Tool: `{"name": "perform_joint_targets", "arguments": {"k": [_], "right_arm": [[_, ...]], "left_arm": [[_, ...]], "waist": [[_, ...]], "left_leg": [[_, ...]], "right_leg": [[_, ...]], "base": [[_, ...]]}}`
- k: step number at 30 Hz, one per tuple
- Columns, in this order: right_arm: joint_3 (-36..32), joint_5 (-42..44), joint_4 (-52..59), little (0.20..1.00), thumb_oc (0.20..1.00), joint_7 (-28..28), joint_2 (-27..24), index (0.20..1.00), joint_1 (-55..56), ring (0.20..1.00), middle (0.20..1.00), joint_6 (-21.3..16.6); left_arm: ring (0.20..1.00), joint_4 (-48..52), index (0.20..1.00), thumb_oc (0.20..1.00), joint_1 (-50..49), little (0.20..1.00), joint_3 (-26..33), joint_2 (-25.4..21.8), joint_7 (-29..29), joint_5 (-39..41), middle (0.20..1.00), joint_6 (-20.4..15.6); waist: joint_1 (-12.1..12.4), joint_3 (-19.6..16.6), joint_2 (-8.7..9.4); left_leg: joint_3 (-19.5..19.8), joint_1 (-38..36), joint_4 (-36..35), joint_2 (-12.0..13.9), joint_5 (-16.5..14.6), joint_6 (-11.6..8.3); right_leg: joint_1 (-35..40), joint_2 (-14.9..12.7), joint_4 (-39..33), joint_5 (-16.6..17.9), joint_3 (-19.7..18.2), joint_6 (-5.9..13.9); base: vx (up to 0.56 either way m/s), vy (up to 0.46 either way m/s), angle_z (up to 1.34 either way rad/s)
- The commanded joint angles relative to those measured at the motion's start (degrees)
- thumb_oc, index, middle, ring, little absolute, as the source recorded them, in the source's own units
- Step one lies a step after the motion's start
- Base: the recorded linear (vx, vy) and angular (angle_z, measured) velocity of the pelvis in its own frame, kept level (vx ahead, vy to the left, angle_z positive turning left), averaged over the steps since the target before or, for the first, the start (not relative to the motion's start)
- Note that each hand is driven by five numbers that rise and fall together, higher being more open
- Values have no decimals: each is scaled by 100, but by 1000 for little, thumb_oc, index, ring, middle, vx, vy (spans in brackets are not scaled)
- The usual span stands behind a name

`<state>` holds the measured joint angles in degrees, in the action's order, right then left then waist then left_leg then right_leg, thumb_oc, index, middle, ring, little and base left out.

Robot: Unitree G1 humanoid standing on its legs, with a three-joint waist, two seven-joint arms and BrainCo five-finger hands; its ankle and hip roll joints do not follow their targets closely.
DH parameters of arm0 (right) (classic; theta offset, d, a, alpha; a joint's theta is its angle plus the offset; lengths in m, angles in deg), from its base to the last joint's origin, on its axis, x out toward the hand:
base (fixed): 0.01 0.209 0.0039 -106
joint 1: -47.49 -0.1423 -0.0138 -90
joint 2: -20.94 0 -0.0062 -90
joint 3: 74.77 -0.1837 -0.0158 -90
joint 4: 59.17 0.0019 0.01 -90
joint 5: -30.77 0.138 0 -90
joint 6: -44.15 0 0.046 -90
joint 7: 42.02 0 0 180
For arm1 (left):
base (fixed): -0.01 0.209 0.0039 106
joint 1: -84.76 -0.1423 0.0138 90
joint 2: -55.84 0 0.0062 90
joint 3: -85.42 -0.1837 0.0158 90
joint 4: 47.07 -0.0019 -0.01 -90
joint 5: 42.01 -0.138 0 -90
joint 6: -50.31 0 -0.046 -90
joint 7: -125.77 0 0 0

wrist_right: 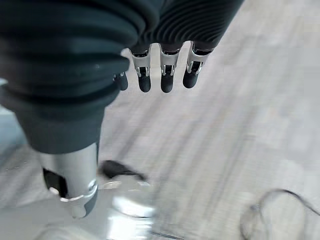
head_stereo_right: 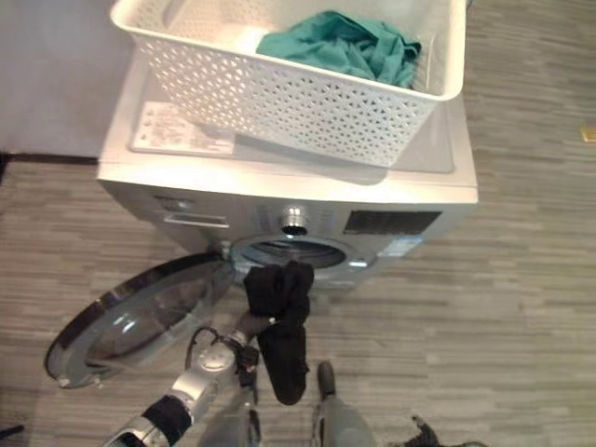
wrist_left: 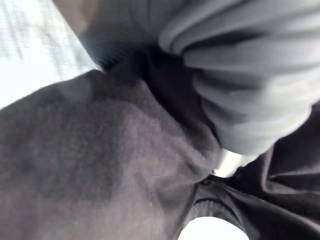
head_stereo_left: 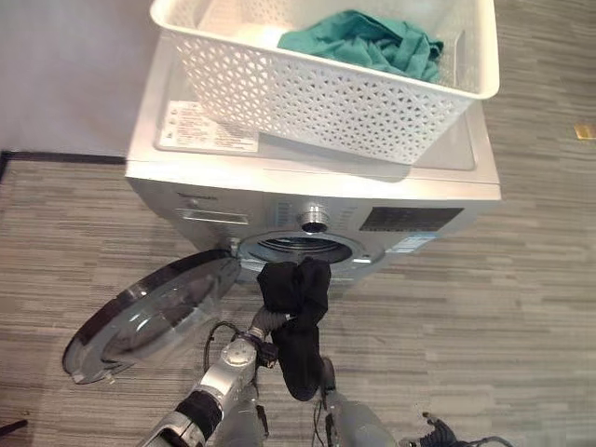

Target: Grab the laundry basket,head to the washer,open it,put in the laundry and shut it.

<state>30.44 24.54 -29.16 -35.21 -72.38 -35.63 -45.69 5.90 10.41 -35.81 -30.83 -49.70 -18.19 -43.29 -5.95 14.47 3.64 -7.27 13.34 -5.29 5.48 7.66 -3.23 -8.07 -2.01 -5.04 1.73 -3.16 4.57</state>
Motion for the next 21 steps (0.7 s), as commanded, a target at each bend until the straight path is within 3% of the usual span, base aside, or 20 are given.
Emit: {"name": "perform_joint_targets", "arguments": {"k": [1,7,9,12,18,21], "right_arm": [[-119,460,-544,1000,1000,245,-18,1000,179,1000,1000,54],[-231,605,-1185,1000,1000,291,73,1000,126,1000,1000,94],[-234,633,-1342,1000,1000,298,70,1000,17,1000,1000,120],[-188,683,-1240,1000,1000,312,62,1000,-122,1000,1000,79],[-16,790,-891,1000,1000,359,17,1000,-451,1000,1000,8],[-9,841,-737,1000,1000,340,-31,1000,-591,1000,1000,-3]], "left_arm": [[200,-25,200,200,482,200,-104,353,221,212,200,-503],[200,81,200,200,717,200,-40,333,297,509,200,-601],[200,80,200,200,820,200,-23,348,334,626,200,-634],[200,90,200,200,988,200,31,330,396,722,200,-684],[200,395,200,200,1053,200,91,180,455,838,200,-722],[200,688,200,200,865,200,150,52,362,850,200,-685]], "waist": [[-76,-85,25],[-156,92,95],[-176,176,52],[-173,257,51],[-81,400,38],[-10,453,81]], "left_leg": [[-235,101,29,207,-352,-21],[-368,119,29,217,-361,6],[-329,107,37,163,-521,13],[-304,286,29,121,-349,31],[56,489,164,-34,-425,57],[325,690,755,-214,-744,119]], "right_leg": [[-499,168,4,-55,-83,52],[-724,170,108,29,-248,61],[-777,133,127,-55,-281,103],[-1013,136,178,66,-345,94],[-1147,75,208,60,-374,106],[-1116,-20,222,92,-489,134]], "base": [[-27,-1,-27],[-35,18,-30],[26,80,-27],[-118,-8,-23],[-15,32,-3],[-4,96,0]]}}
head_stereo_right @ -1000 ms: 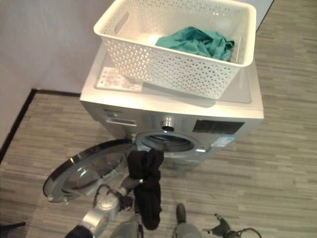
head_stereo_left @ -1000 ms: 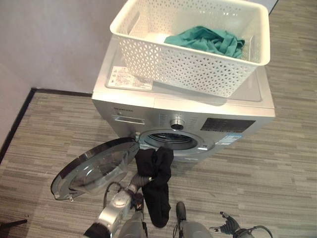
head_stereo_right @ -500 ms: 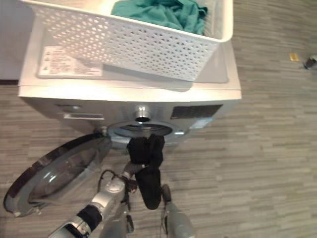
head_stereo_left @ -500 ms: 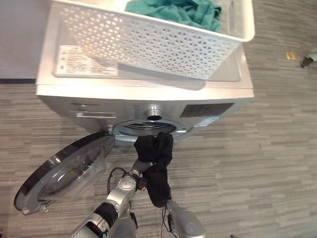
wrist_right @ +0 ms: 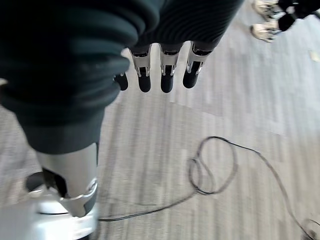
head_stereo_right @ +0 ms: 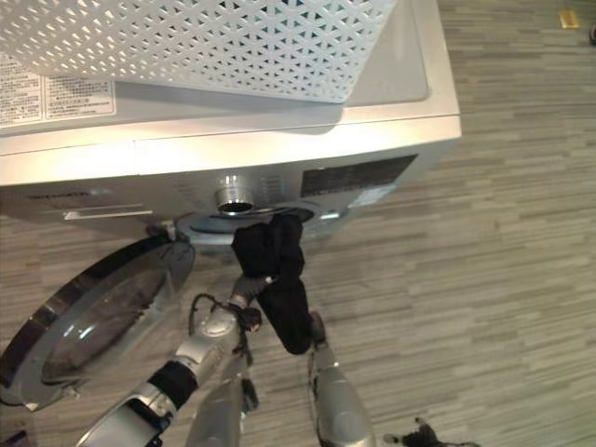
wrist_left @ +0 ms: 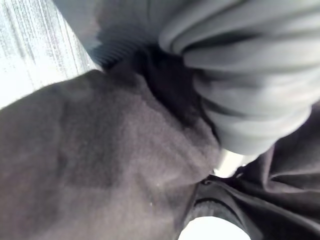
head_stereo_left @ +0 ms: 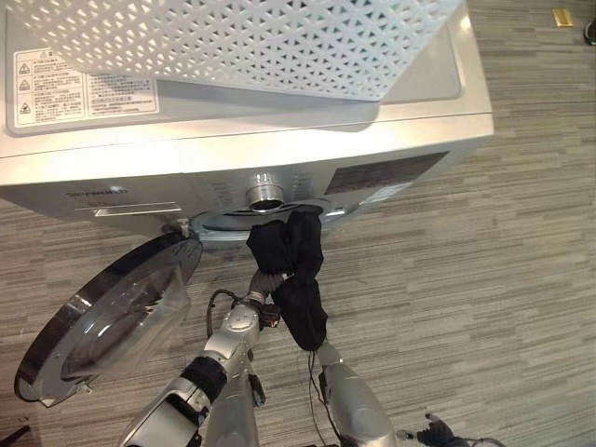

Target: Grab the laundry basket,head to the washer,open it,put in the laundry and shut it.

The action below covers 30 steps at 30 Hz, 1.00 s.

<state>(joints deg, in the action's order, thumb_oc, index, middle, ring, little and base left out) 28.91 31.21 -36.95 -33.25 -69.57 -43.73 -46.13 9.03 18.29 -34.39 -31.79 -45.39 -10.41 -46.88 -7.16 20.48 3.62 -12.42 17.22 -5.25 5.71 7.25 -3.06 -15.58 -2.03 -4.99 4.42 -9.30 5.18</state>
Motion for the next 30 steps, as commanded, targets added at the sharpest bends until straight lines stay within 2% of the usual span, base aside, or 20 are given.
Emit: {"name": "perform_joint_targets", "arguments": {"k": [1,3,6,8,9,10,12,13,16,19,21,22,24,27,28,30], "right_arm": [[135,169,83,1000,1000,127,-346,1000,211,1000,1000,45],[69,163,128,1000,1000,99,-421,1000,190,1000,1000,58],[-39,83,175,1000,1000,1,-541,1000,230,1000,1000,118],[-59,10,150,1000,1000,-65,-606,1000,195,1000,1000,179],[-108,-13,179,1000,1000,-142,-650,1000,187,1000,1000,221],[-167,34,194,1000,1000,-168,-662,1000,178,1000,1000,235],[-215,76,207,1000,1000,-169,-673,1000,173,1000,1000,243],[-298,134,245,1000,1000,-189,-695,1000,159,1000,1000,245],[-278,106,264,1000,1000,-201,-723,1000,102,1000,1000,262],[-206,-19,361,1000,1000,-211,-728,1000,18,1000,1000,289],[-200,-50,411,1000,1000,-220,-724,1000,35,1000,1000,280],[-254,-45,422,1000,1000,-216,-682,1000,172,1000,1000,273],[-268,-48,397,1000,1000,-231,-666,1000,211,1000,1000,277],[-263,-78,296,1000,1000,-229,-653,1000,228,1000,1000,260],[-217,-102,192,1000,1000,-234,-632,1000,214,1000,1000,247],[-167,-120,137,1000,1000,-218,-612,1000,194,1000,1000,215]], "left_arm": [[200,433,200,200,-23,200,31,114,-122,58,200,-310],[200,580,200,200,-255,200,52,37,-244,17,200,-266],[200,800,200,200,-654,200,88,-102,-482,-30,200,-153],[200,874,200,200,-850,200,73,-207,-661,-132,200,-19],[200,975,200,200,-993,200,22,-323,-835,-268,200,88],[200,1011,200,200,-1041,200,36,-367,-926,-343,200,126],[200,1025,200,200,-1081,200,54,-395,-957,-415,200,138],[200,987,200,200,-1147,200,89,-391,-1024,-487,200,171],[200,963,200,200,-1195,200,134,-402,-1069,-538,200,167],[200,954,200,200,-1230,200,185,-443,-1067,-604,200,159],[200,970,200,200,-1233,200,152,-426,-1062,-629,200,148],[200,921,200,200,-1165,200,102,-369,-1053,-644,200,137],[200,905,200,200,-1151,200,105,-351,-1067,-654,200,139],[200,867,200,200,-1152,200,125,-319,-1055,-641,200,142],[200,874,200,200,-1200,200,152,-329,-1034,-616,200,148],[200,918,200,200,-1247,200,166,-369,-1027,-605,200,159]], "waist": [[134,-155,92],[168,-193,80],[244,-304,-73],[293,-352,-203],[284,-319,-295],[256,-290,-336],[225,-274,-383],[193,-285,-451],[158,-268,-504],[177,-189,-435],[173,-71,-370],[226,-82,-227],[248,-128,-179],[315,-255,-85],[375,-338,-43],[402,-370,-16]], "left_leg": [[918,333,895,-300,-815,132],[983,367,1179,-431,-1044,198],[1041,285,1400,-652,-1311,412],[1138,157,1456,-812,-1439,568],[1216,39,1622,-939,-1556,669],[1242,-13,1693,-983,-1608,687],[1285,-74,1716,-1015,-1664,693],[1380,-196,1660,-1078,-1678,662],[1478,-283,1614,-1072,-1741,628],[1564,-468,1723,-1104,-1948,618],[1670,-526,1776,-1135,-1979,610],[1794,-508,1847,-1263,-1979,582],[1810,-480,1828,-1272,-1967,564],[1842,-397,1727,-1200,-1864,488],[1915,-326,1548,-1040,-1710,394],[2001,-281,1365,-886,-1590,314]], "right_leg": [[-344,-53,211,-173,68,91],[-278,-143,212,-170,-49,139],[-193,-298,530,-321,-172,184],[-254,-296,1089,-520,-286,203],[-412,-193,1863,-635,-383,225],[-484,-167,2106,-681,-418,220],[-549,-176,2236,-706,-443,200],[-629,-220,2001,-599,-510,187],[-797,-355,1596,-396,-490,202],[-1021,-619,750,-114,-159,253],[-1015,-637,686,-28,-146,278],[-879,-786,700,99,-157,297],[-903,-819,728,170,-124,299],[-988,-789,809,255,-19,272],[-997,-745,844,230,207,229],[-973,-690,813,172,372,191]], "base": [[35,162,3],[57,193,2],[90,250,-19],[119,301,-13],[150,288,-17],[118,192,-17],[104,75,22],[128,64,27],[112,-12,20],[155,-78,28],[86,-137,41],[31,-127,68],[25,-131,102],[31,-189,44],[42,-268,-9],[33,-305,-2]]}}
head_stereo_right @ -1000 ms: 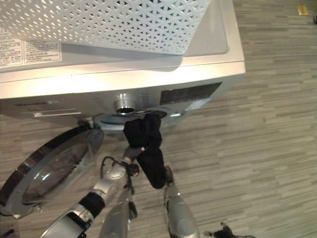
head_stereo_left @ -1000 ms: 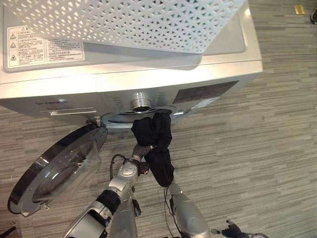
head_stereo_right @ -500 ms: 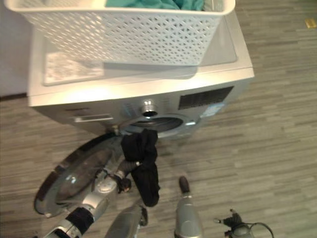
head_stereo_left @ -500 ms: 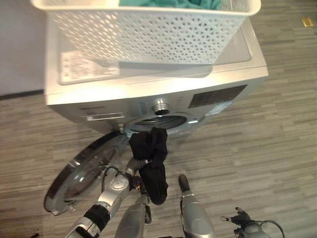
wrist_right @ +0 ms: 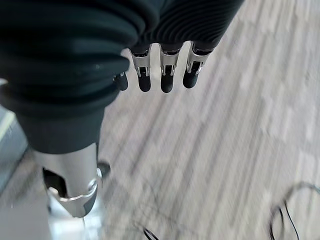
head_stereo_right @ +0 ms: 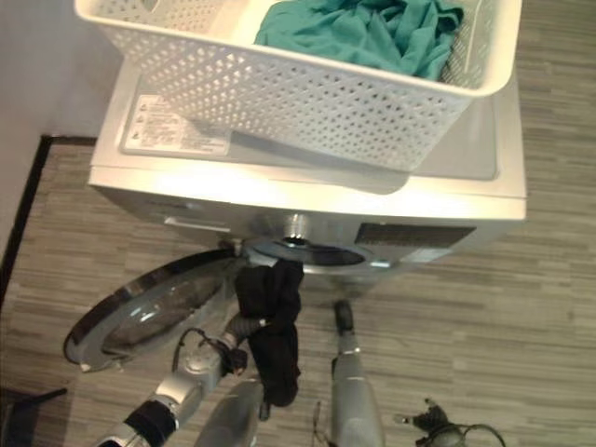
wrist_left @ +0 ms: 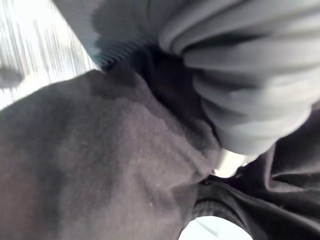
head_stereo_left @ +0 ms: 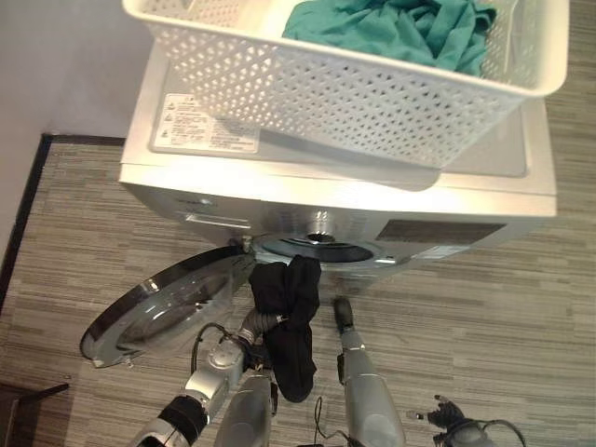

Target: Grab the laundry basket,head to the washer,open it,put in the laundry and shut it.

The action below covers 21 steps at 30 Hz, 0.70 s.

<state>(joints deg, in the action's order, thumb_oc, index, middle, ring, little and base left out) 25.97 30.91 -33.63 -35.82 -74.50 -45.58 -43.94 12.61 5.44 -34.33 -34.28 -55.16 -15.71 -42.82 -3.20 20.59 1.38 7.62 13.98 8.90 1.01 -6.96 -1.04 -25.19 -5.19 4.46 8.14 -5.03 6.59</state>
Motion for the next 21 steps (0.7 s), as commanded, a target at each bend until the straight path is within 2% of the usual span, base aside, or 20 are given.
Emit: {"name": "perform_joint_targets", "arguments": {"k": [1,6,12,15,20,21], "right_arm": [[183,-121,-210,1000,1000,66,-127,1000,346,1000,1000,-37],[477,-286,-180,1000,1000,153,-98,1000,225,1000,1000,-46],[545,-226,-436,1000,1000,197,53,1000,261,1000,1000,-10],[759,-254,-692,1000,1000,252,177,1000,195,1000,1000,81],[852,-328,-884,1000,1000,279,199,1000,140,1000,1000,104],[856,-335,-925,1000,1000,319,176,1000,84,1000,1000,100]], "left_arm": [[200,631,200,200,7,200,175,-150,-32,-26,200,-240],[200,838,200,200,158,200,142,-92,175,147,200,-314],[200,824,200,200,649,200,60,175,484,302,200,-420],[200,639,200,200,1646,200,-34,483,934,532,200,-631],[200,557,200,200,2201,200,-120,559,1134,702,200,-772],[200,578,200,200,2286,200,-162,603,1162,789,200,-774]], "waist": [[28,-380,226],[35,-233,252],[-14,-110,226],[-134,40,216],[-226,-20,176],[-201,-98,131]], "left_leg": [[66,83,-213,-291,-52,54],[152,326,-494,-131,192,-17],[133,664,-470,-102,226,-50],[100,1431,-78,-164,232,-126],[81,2137,397,-248,160,-171],[115,2411,762,-172,-111,-176]], "right_leg": [[-6,-321,-143,-247,61,-1],[-203,-203,-168,-282,196,-73],[-532,-139,-83,-310,249,-106],[-1174,-169,177,-364,346,-122],[-1775,-187,553,-515,449,-110],[-1996,-125,894,-793,471,-122]], "base": [[12,-192,16],[-53,-130,19],[-78,-54,9],[-149,-65,18],[-79,-14,20],[33,5,18]]}}
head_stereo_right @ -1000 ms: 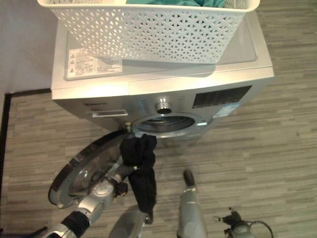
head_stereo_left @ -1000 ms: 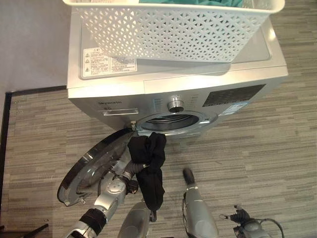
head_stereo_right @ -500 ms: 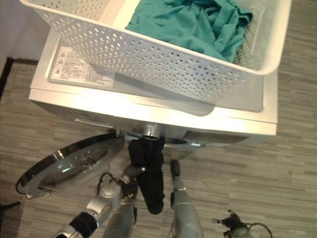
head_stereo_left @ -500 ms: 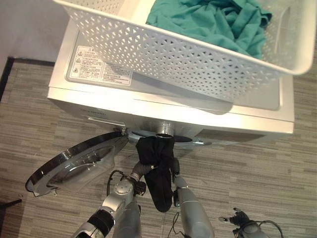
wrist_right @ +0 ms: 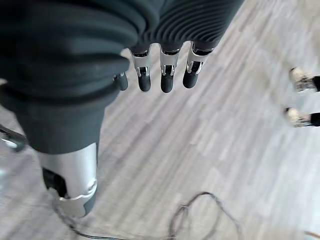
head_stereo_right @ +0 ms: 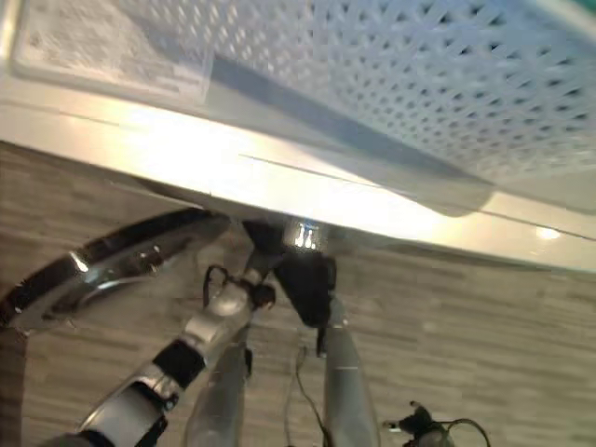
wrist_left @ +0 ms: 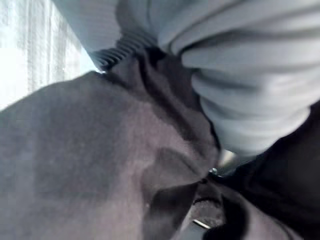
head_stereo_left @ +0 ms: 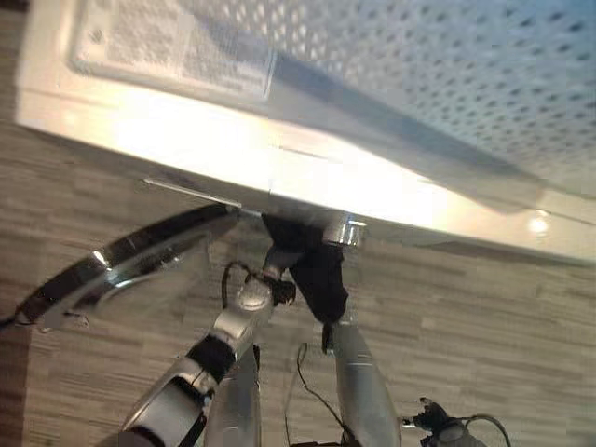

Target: Grab the laundry basket,head to the washer,open it,put in the laundry and shut it.

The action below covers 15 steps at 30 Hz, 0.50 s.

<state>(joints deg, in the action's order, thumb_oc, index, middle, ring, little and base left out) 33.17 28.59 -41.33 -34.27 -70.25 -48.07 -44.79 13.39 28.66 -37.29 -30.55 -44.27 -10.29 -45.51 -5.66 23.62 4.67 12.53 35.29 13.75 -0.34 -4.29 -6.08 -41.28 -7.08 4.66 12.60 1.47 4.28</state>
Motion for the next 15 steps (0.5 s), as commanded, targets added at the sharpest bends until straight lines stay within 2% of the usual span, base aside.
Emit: {"name": "perform_joint_targets", "arguments": {"k": [1,3,5,11,15], "right_arm": [[137,-102,-156,1000,1000,165,-249,1000,333,1000,1000,184],[119,-47,-107,1000,1000,196,-256,1000,228,1000,1000,151],[133,21,-33,1000,1000,234,-266,1000,80,1000,1000,131],[244,396,497,1000,1000,386,-308,1000,-293,1000,1000,-37],[344,462,500,1000,1000,478,-399,1000,-489,1000,1000,-11]], "left_arm": [[200,499,200,200,-35,200,135,230,73,247,200,-505],[200,479,200,200,-62,200,101,294,30,289,200,-440],[200,392,200,200,-133,200,87,304,26,277,200,-357],[200,302,200,200,-322,200,94,285,43,269,200,-202],[200,364,200,200,-387,200,88,303,76,242,200,-166]], "waist": [[44,-409,-200],[65,-465,-162],[93,-512,-97],[257,-409,94],[341,-316,84]], "left_leg": [[-374,296,288,-39,-383,328],[-263,716,984,-82,-629,374],[-165,912,1368,-83,-793,407],[12,1172,2131,-82,-1141,505],[125,1417,2532,-138,-1283,546]], "right_leg": [[-399,64,881,-1242,-178,109],[-773,83,1585,-1532,-178,28],[-930,105,2001,-1711,-164,-19],[-1115,163,2735,-2055,-131,-131],[-1309,133,3165,-2285,-118,-223]], "base": [[6,17,10],[-44,-4,0],[-16,-29,8],[-19,-44,10],[-18,-48,8]]}}
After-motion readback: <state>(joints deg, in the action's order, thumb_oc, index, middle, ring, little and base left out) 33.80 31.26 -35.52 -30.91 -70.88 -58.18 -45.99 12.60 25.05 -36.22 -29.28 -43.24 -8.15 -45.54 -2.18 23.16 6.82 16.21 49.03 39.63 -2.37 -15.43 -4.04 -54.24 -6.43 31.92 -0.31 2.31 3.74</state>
